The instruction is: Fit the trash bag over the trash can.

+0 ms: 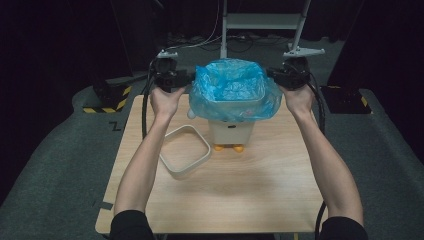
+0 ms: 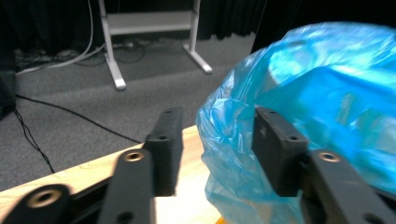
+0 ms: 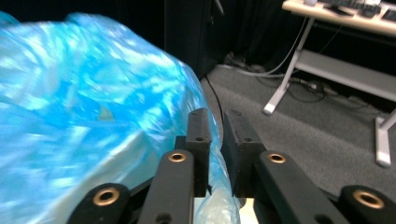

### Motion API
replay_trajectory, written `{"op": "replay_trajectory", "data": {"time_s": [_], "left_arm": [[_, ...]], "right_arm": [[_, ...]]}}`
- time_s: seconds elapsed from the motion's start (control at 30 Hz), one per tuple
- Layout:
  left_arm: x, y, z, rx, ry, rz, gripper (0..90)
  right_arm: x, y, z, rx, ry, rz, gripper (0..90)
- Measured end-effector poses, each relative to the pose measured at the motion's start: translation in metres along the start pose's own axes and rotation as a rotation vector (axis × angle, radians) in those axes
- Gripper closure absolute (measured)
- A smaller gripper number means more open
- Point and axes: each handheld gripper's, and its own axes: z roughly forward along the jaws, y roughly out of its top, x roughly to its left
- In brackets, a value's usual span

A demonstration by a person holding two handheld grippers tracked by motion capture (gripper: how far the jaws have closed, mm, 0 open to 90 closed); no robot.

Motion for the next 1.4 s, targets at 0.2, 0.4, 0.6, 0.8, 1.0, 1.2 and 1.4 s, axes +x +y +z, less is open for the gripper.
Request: {"op": "replay_trajectory", "data": {"time_s": [0.2, 0.4, 0.6, 0.8, 1.0, 1.2, 1.4], "left_arm": [[-0.008, 0.0, -0.026, -0.045, -0.031, 0.01, 42.5], [-0.022, 0.002, -0.047, -0.072, -0.07, 0.024, 37.6], [-0.025, 0.003, -0.057, -0.083, -0.079, 0.016, 36.3], [-0.035, 0.005, -0.06, -0.113, -0.132, 0.017, 35.4], [-0.049, 0.009, -0.054, -0.089, -0.133, 0.08, 39.7], [-0.049, 0.001, -0.049, -0.061, -0.135, 0.109, 75.8], [-0.039, -0.018, -0.052, -0.078, -0.134, 0.086, 89.9]], "right_arm": [[0.008, 0.005, -0.018, -0.018, 0.008, -0.007, 75.4], [0.017, 0.007, -0.026, -0.015, 0.025, -0.011, 73.7], [0.025, 0.004, -0.031, -0.009, 0.024, -0.027, 73.3], [0.024, -0.005, -0.03, -0.003, 0.039, 0.003, 72.3], [0.026, -0.003, -0.032, -0.01, 0.041, -0.001, 71.7], [0.024, -0.01, -0.032, -0.014, 0.054, 0.01, 72.9], [0.02, -0.023, -0.038, -0.024, 0.073, 0.02, 82.4]]}}
